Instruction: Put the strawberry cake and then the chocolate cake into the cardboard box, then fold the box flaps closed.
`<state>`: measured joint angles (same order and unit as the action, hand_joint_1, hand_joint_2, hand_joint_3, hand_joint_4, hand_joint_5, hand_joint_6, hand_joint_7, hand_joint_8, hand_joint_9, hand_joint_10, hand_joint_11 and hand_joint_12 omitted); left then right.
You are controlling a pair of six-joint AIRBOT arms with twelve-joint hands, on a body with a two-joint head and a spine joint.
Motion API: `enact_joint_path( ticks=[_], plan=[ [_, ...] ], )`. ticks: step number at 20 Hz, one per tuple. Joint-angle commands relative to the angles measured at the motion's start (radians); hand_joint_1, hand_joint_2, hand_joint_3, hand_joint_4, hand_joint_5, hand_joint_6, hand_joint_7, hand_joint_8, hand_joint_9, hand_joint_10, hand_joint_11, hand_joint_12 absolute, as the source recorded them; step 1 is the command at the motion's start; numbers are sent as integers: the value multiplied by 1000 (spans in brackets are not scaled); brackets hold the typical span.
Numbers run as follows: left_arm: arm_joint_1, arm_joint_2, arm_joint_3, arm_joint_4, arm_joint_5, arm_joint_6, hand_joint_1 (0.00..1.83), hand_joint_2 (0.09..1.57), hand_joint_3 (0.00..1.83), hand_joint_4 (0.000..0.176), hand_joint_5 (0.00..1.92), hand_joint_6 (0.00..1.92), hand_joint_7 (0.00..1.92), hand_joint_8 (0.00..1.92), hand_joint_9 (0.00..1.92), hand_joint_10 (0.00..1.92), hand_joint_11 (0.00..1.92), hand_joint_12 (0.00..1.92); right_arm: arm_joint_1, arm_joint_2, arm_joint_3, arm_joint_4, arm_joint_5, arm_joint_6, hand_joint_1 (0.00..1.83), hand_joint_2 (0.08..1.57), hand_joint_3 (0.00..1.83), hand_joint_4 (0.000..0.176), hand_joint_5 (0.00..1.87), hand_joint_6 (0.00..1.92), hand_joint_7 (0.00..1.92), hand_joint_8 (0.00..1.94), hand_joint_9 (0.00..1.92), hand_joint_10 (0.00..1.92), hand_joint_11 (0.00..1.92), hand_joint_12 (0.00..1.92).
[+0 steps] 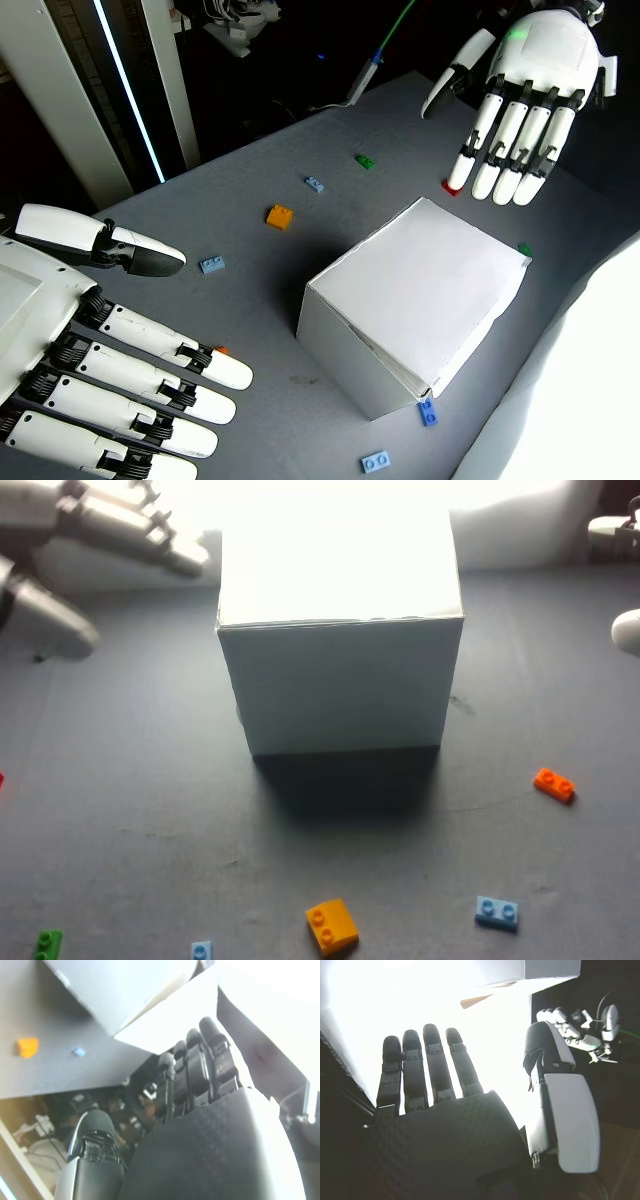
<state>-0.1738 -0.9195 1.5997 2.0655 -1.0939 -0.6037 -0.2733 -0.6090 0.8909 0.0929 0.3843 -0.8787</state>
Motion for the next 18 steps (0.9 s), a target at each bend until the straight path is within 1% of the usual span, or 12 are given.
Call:
enact_joint_path(
  ticks=[1, 3, 4, 5, 6, 7, 9, 12, 13, 14, 15, 18],
  plan=[
    [-7, 18, -8, -80, 12, -4, 55, 1273, 0, 17, 385, 43, 473, 51, 402, 58, 0, 1130, 7, 12, 0, 7, 118, 3, 0, 1220, 0, 0, 495, 76, 598, 56, 498, 86, 0, 916],
    [12, 62, -51, -62, 12, -4, 100, 1287, 1, 0, 587, 25, 730, 53, 599, 253, 11, 1459, 7, 12, -4, -1, 118, 3, 7, 1230, 1, 0, 750, 83, 861, 62, 742, 184, 108, 1334],
    [18, 81, -72, -61, 13, -4, 177, 1292, 1, 0, 722, 46, 832, 126, 563, 709, 83, 1608, 7, 12, -7, -6, 118, 3, 51, 1229, 1, 0, 878, 87, 971, 83, 760, 442, 221, 1449],
    [21, 103, -95, -54, 14, -4, 212, 1303, 1, 0, 800, 60, 828, 315, 517, 1015, 150, 1674, 7, 12, -8, -7, 118, 3, 73, 1241, 1, 0, 941, 91, 1013, 89, 718, 694, 268, 1562],
    [23, 114, -106, -50, 14, -4, 256, 1316, 2, 0, 892, 126, 762, 694, 510, 1267, 235, 1753, 8, 12, -8, -7, 118, 3, 14, 1274, 5, 0, 994, 148, 1044, 170, 671, 963, 262, 1707],
    [25, 132, -125, -46, 13, -4, 286, 1339, 3, 0, 881, 396, 739, 1029, 551, 1480, 280, 1872, 8, 12, -8, -7, 120, 3, 2, 1281, 2, 0, 1044, 260, 1094, 325, 708, 1129, 292, 1801],
    [27, 155, -142, -32, 2, -9, 314, 1368, 4, 0, 795, 949, 821, 1300, 632, 1669, 349, 1919, 8, 12, -8, -7, 120, 3, 0, 1328, 4, 0, 993, 862, 1048, 1012, 836, 1524, 465, 1916],
    [21, 183, -146, -22, -12, -21, 375, 1413, 7, 0, 814, 1485, 926, 1619, 816, 1906, 560, 1921, 8, 13, -8, -7, 120, 3, 5, 1400, 5, 0, 910, 1325, 1047, 1318, 918, 1669, 570, 1921],
    [15, 190, -149, -12, -19, -24, 644, 1364, 65, 106, 593, 1680, 944, 1681, 878, 1918, 625, 1921, 8, 13, -8, -7, 120, 3, 49, 1407, 3, 0, 931, 1429, 1069, 1397, 947, 1740, 624, 1921],
    [9, 191, -147, -1, -25, -27, 685, 1360, 84, 162, 533, 1743, 949, 1719, 903, 1920, 655, 1921, 8, 13, -8, -7, 120, 3, 59, 1407, 2, 0, 955, 1494, 1083, 1493, 971, 1829, 700, 1921],
    [-3, 190, -143, 9, -28, -27, 688, 1362, 91, 173, 515, 1760, 930, 1730, 872, 1921, 636, 1921, 8, 12, -8, -8, 119, 3, 26, 1420, 4, 0, 959, 1589, 1078, 1598, 976, 1903, 756, 1921],
    [-56, 190, -138, 56, -34, -36, 663, 1375, 102, 176, 489, 1799, 926, 1718, 852, 1921, 615, 1921, 7, 12, -12, -24, 117, 3, 35, 1429, 2, 0, 933, 1778, 1067, 1812, 1018, 1921, 844, 1921]
  ],
)
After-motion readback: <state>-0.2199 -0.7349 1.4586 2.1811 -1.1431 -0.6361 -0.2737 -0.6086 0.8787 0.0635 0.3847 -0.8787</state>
